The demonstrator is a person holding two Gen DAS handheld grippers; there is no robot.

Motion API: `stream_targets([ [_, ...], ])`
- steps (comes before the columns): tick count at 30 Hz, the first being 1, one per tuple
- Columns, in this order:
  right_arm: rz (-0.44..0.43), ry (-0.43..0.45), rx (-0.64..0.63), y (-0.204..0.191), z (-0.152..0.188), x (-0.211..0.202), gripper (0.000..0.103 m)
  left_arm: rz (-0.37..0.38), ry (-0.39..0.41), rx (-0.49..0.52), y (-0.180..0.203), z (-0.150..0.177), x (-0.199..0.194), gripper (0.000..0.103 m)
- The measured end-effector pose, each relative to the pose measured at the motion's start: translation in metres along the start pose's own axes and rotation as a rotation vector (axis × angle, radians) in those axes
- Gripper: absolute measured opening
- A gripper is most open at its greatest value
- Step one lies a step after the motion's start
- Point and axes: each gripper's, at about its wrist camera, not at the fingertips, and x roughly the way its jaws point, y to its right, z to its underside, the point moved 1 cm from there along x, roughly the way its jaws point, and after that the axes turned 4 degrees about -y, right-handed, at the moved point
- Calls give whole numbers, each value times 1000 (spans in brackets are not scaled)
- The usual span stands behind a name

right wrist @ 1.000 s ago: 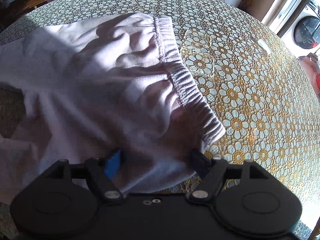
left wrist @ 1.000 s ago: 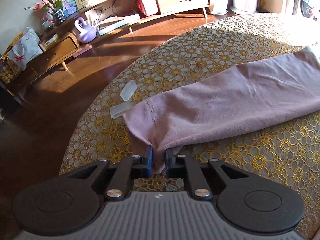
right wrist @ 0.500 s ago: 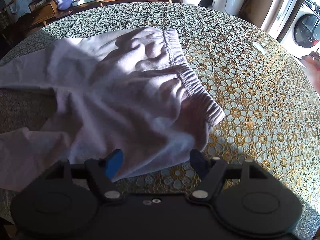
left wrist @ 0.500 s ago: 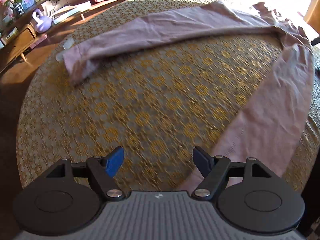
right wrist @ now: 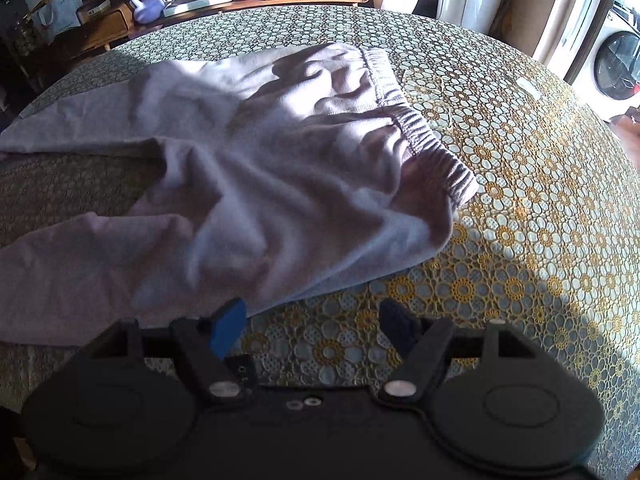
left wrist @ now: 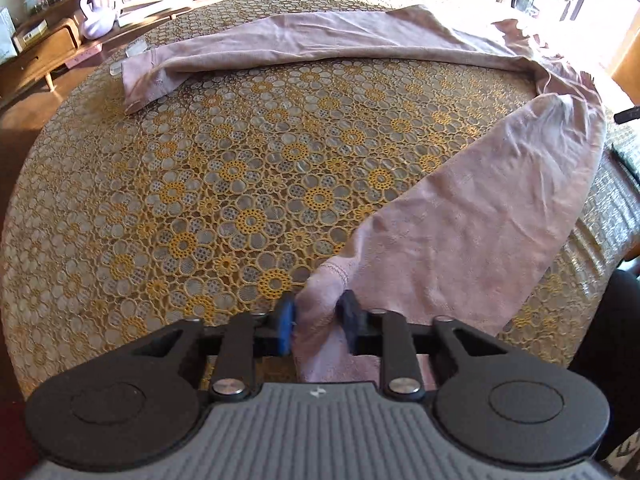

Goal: Fold clothes

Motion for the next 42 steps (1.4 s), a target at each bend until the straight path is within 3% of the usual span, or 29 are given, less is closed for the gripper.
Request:
stream_targets([
  [5,28,14,37,10,-4,0,103,-60,6,14,-1,3,-6,14],
  [10,49,29,66,15,-10,-2,103,-125,-28,-57,-38,12,-19,13],
  [15,51,46,147,27,-10,3,103,-108,-83,-61,-45,28,-20,14],
  [23,54,55,241,25,-15,11,103,-131,-67,-51,-39,32,-20,15],
  [27,33,69,282,24,-18,11,103,-136,-44,-69,-39,38,-29,42],
  [28,35,71,287,24,-19,11,103,-128,-28,-72,-39,40,-33,60],
  [29,37,72,292,24,-19,12,103,-120,-12,-75,-39,42,-37,69],
  [34,24,76,313,23,-19,12,103,-64,22,-38,-20,53,-55,69],
  [42,4,63,313,17,-16,19,103,-58,-3,64,15,80,-53,69],
])
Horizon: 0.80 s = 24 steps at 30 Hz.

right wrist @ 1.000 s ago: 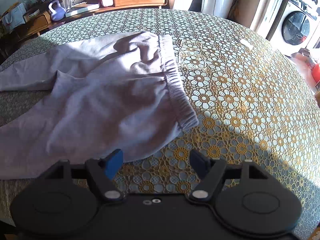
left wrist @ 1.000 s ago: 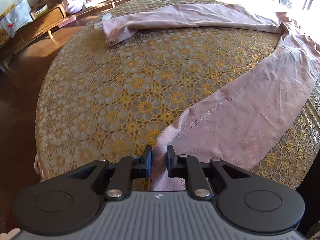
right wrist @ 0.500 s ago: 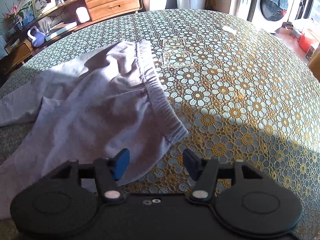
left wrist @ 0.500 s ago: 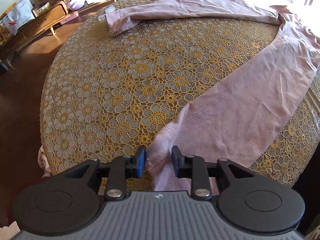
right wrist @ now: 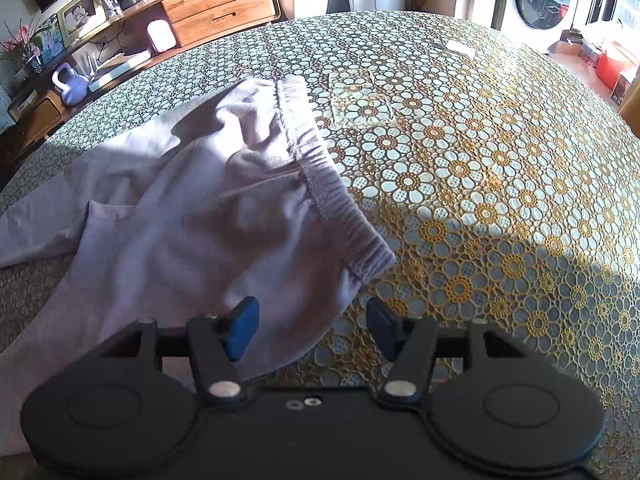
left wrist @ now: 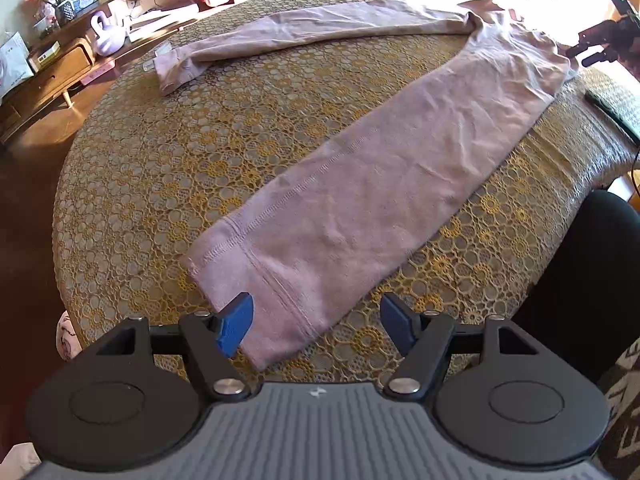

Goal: Fold clothes

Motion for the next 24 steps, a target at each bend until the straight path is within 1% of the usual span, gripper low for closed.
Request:
stream_targets([
  [6,-9,-2,-6,-4,2,0,103,18,-35,-35,-3,11,11,69],
  [10,-11,-4,-6,-4,2,0,103,26,-42,-46,-4,15,18,69],
  [12,-10,-5,-10,-4,2,0,103,29,-37,-44,-4,16,19,71],
  [14,-9,-7,-11,-4,2,1,103,36,-34,-49,-4,16,20,76],
  [17,-10,-8,-9,-4,2,1,103,29,-45,-58,-3,15,17,76],
  [21,-6,-6,-17,-5,3,-1,103,33,-46,-137,-11,19,8,76],
  [24,-8,-3,-18,-5,3,-1,103,8,-55,-201,-19,22,10,76],
])
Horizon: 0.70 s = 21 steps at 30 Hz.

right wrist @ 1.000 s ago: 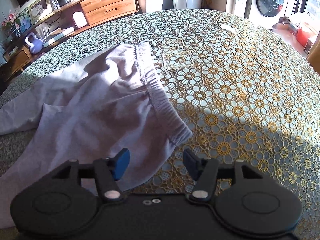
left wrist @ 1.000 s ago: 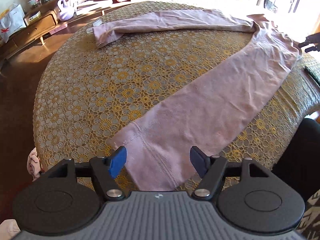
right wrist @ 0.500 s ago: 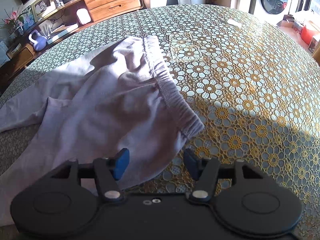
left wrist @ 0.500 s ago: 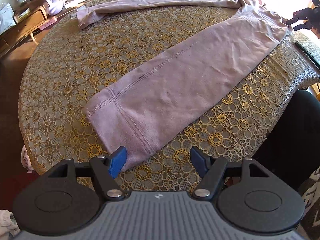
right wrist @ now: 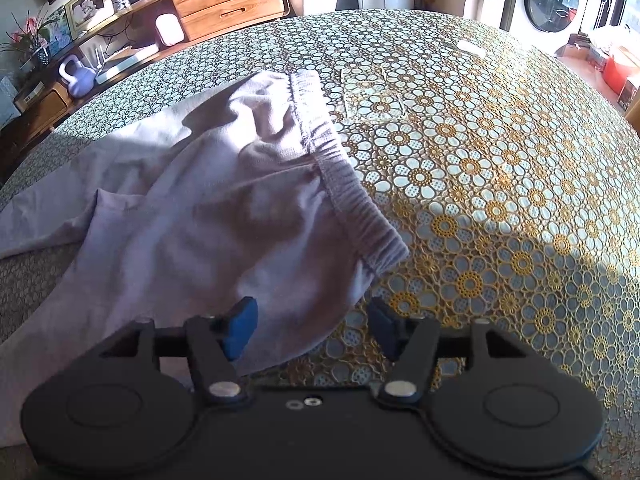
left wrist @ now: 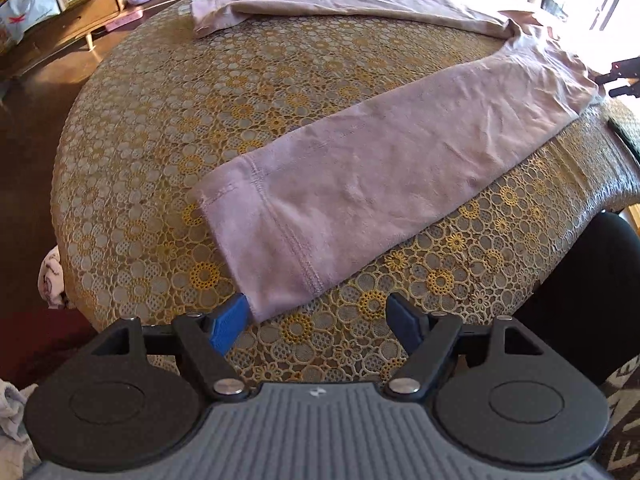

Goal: Fold clothes

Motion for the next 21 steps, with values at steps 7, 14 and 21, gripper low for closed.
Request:
stream_targets([
  [7,-11,3,-12,-5,1,1,103,-16,-8,-55,-3,0,8,76],
  [14,-11,14,-5,-5,2,2,103,-14,-15,-70,0,-1,11,81],
  [21,-6,27,1,-6,3,2,103,2,7,-113,1,-5,8,81],
])
